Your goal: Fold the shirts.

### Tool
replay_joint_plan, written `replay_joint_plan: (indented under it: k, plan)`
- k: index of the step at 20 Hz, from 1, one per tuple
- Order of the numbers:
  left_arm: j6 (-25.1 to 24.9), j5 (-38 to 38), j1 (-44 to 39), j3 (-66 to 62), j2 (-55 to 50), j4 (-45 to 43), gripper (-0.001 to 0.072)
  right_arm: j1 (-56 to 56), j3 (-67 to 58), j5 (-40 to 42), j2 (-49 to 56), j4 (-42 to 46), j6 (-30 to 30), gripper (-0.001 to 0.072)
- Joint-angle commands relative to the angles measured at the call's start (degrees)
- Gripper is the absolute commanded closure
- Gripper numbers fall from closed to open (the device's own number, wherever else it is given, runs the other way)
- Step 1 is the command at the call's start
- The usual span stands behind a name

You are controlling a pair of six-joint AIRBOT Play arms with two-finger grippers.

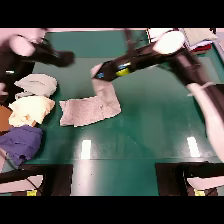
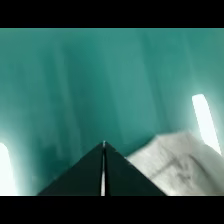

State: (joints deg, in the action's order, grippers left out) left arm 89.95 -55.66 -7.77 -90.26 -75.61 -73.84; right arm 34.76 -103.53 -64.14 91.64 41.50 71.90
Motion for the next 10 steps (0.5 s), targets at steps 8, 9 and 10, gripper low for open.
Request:
replay_joint_plan:
  k: [8,9,10]
  plan:
    - [-0.44,-5.64,8.46,-0.85,9.42,-2.38,0.0687,1.9,-2.34,2.03,7.56,3.85,0.42,0.0325]
    - [-0.44,-5.68,8.46,-0.87,9.42,-2.1,0.0687,-0.96,1.88,1.73,5.27,5.62,1.99,0.0325]
    - [-0.44,-5.73,8.46,-0.87,9.42,-2.01,0.0687,-4.28,6.75,0.94,2.93,7.34,2.95,0.0326]
